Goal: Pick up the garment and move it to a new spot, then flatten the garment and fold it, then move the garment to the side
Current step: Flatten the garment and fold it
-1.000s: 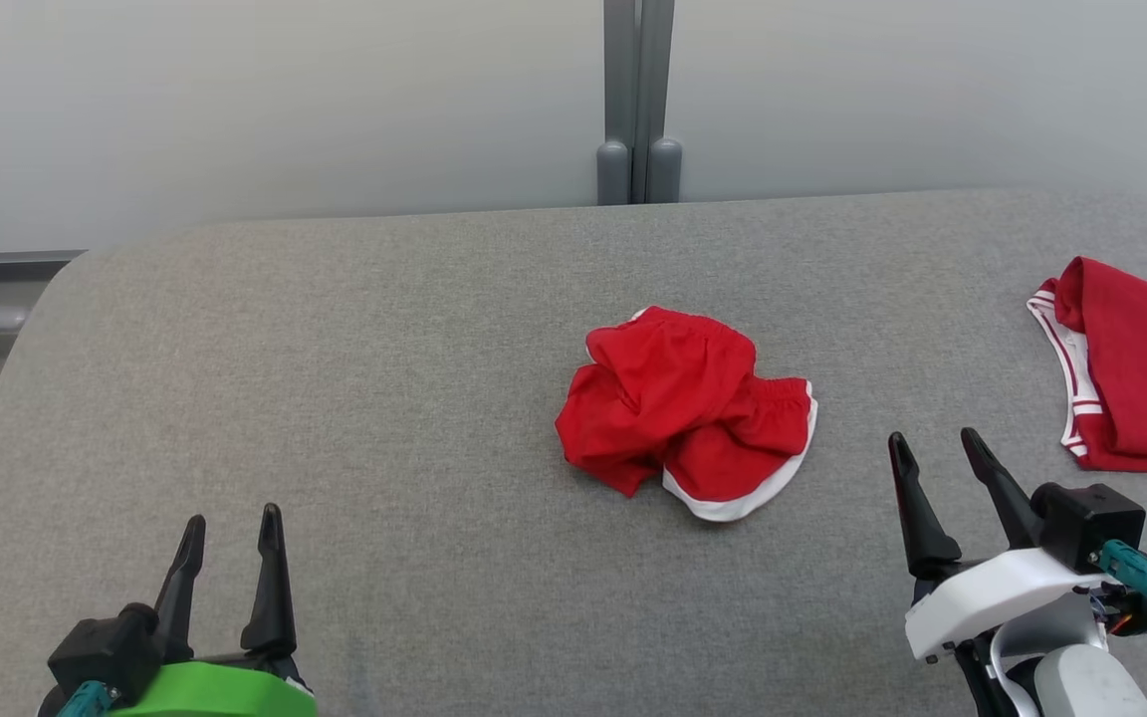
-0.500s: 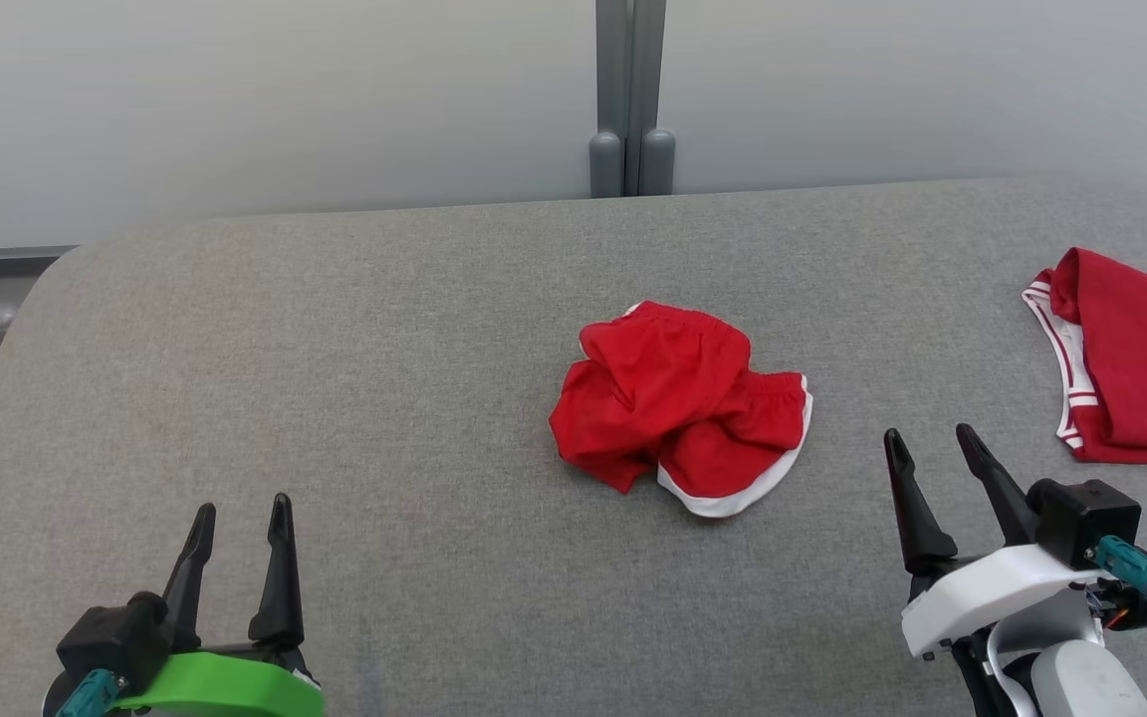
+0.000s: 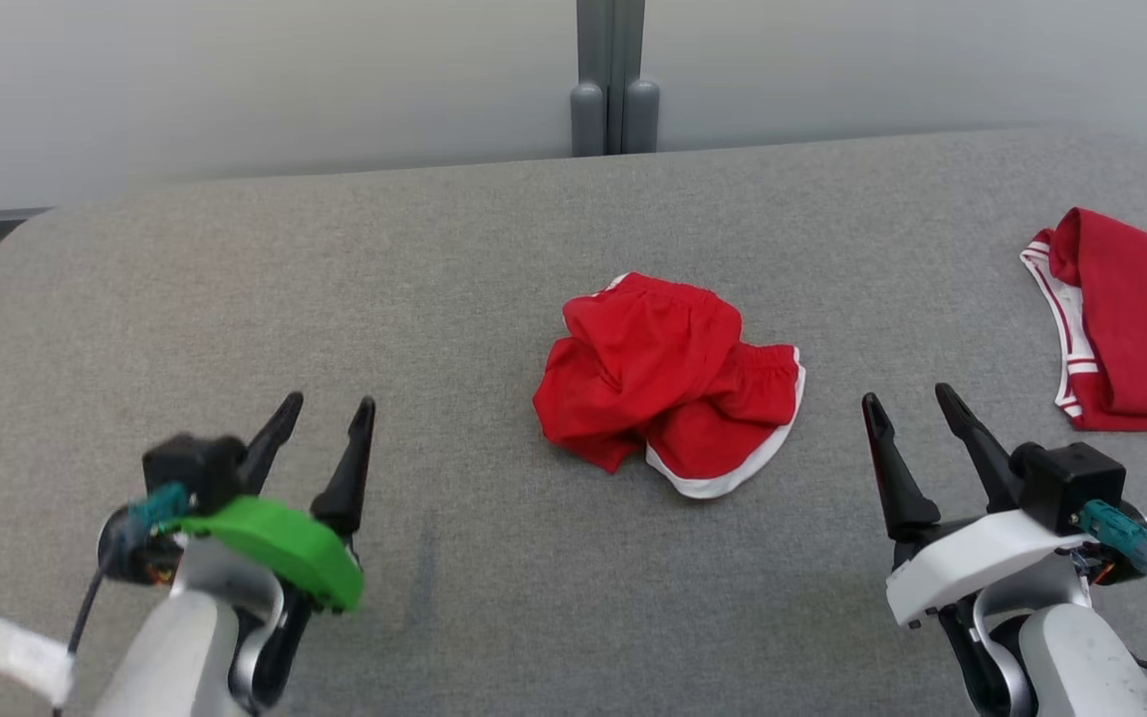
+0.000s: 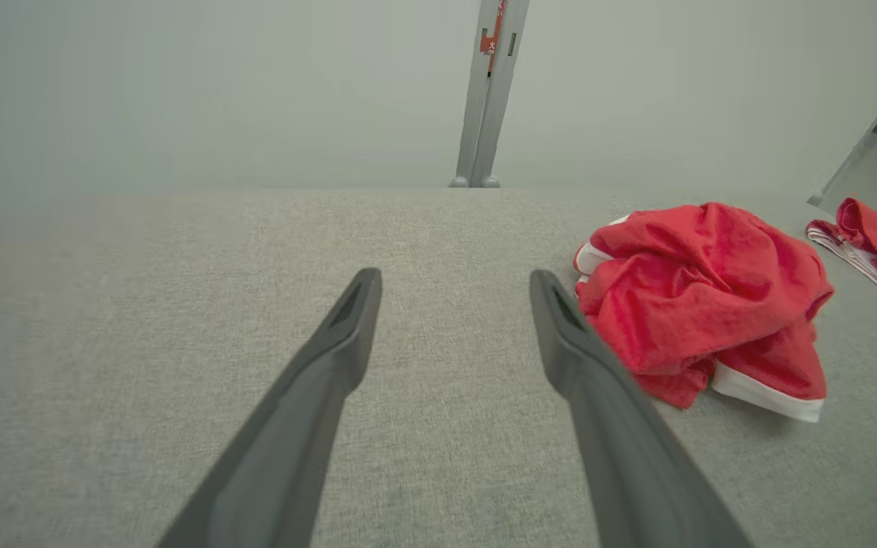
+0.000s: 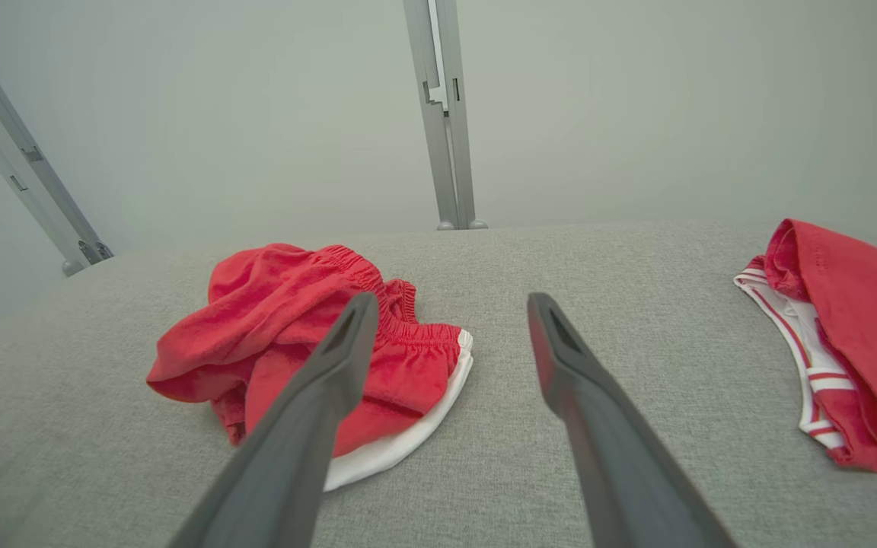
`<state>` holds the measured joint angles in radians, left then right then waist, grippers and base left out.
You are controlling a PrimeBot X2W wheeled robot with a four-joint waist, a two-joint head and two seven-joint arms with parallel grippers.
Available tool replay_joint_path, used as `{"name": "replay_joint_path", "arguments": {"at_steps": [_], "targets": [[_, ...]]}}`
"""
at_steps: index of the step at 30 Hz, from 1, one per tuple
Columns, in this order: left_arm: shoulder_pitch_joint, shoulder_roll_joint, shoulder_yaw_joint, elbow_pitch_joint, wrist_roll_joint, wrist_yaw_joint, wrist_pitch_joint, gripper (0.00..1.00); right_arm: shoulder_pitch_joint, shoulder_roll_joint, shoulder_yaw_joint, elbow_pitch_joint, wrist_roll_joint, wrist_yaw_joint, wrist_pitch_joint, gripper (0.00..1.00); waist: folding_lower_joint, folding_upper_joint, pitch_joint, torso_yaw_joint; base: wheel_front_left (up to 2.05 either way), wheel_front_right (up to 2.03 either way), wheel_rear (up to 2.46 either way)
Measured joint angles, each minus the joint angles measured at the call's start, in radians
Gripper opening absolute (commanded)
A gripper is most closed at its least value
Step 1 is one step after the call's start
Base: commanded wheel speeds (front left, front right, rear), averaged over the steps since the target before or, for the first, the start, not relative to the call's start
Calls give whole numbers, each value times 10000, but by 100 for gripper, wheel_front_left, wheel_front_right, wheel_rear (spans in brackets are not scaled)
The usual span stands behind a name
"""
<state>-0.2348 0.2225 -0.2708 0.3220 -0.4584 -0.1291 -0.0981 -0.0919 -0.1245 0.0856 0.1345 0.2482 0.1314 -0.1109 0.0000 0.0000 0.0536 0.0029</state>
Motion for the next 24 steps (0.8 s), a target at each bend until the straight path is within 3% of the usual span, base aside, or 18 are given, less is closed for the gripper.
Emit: {"name": "replay_joint_path", "arguments": {"at_steps": [6, 10, 14, 24], "targets": [[-2812, -290, -665, 1360, -1158, -13, 2830, 100, -602, -77, 504, -40, -4, 0, 38, 100, 0, 0, 700, -254, 0, 0, 0], [-4379, -823, -719, 2376, -1503, 290, 4119, 100, -1041, -84, 1041, 58, 25, 2, 6, 100, 0, 0, 1202, -554, 0, 0, 0], [-5545, -1189, -815, 3216, -1695, 502, 5133, 100, -1461, -42, 1561, 222, 58, 0, -130, 100, 0, 0, 1637, -1030, 0, 0, 0], [-7533, -1496, -1436, 4529, -1352, 1319, 6347, 100, -2102, 125, 2408, 882, 326, 0, -639, 100, 0, 0, 2610, -2313, 0, 0, 0]]}}
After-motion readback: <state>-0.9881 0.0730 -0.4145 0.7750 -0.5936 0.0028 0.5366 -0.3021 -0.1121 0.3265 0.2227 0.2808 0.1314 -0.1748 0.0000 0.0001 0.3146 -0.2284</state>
